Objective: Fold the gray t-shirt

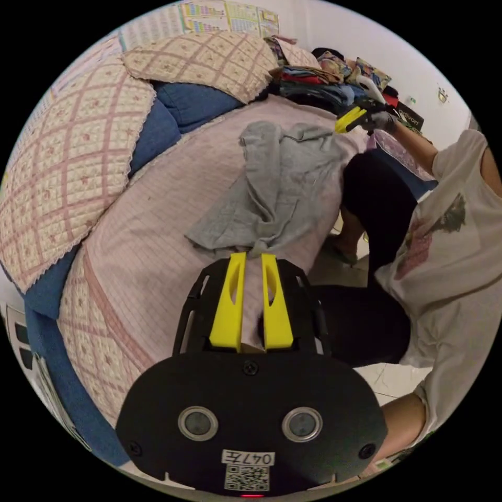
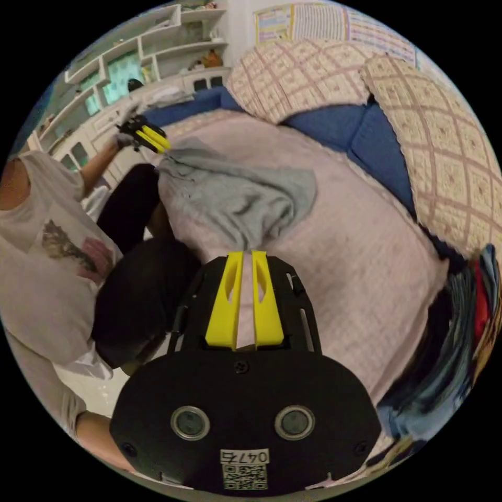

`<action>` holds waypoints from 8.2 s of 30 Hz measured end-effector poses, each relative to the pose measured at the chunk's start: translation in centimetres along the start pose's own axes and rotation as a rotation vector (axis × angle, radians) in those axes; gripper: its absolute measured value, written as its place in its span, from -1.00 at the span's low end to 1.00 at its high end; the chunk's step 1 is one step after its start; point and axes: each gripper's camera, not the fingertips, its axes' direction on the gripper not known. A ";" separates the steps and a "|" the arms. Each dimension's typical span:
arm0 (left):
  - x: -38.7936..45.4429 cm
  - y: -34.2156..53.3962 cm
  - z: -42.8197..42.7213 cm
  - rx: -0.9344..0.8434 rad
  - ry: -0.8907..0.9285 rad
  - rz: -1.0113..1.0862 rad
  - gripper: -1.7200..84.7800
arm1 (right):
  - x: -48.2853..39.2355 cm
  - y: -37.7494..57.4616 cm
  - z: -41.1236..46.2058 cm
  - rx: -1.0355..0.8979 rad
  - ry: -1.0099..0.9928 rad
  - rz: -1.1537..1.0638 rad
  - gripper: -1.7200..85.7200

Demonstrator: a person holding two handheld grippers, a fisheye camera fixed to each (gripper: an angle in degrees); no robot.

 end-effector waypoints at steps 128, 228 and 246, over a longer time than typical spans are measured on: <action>7.5 16.7 0.8 0.216 -0.213 -0.657 -0.89 | -13.7 -4.6 10.5 0.312 0.161 0.534 -0.89; 17.3 17.7 -1.4 0.408 -0.231 -0.968 -0.83 | -5.8 -31.0 -36.4 0.466 -0.048 0.045 -0.95; 6.5 22.3 2.8 0.329 -0.139 -1.072 -0.79 | -7.1 -77.3 -14.6 -0.106 -0.362 -0.228 -0.91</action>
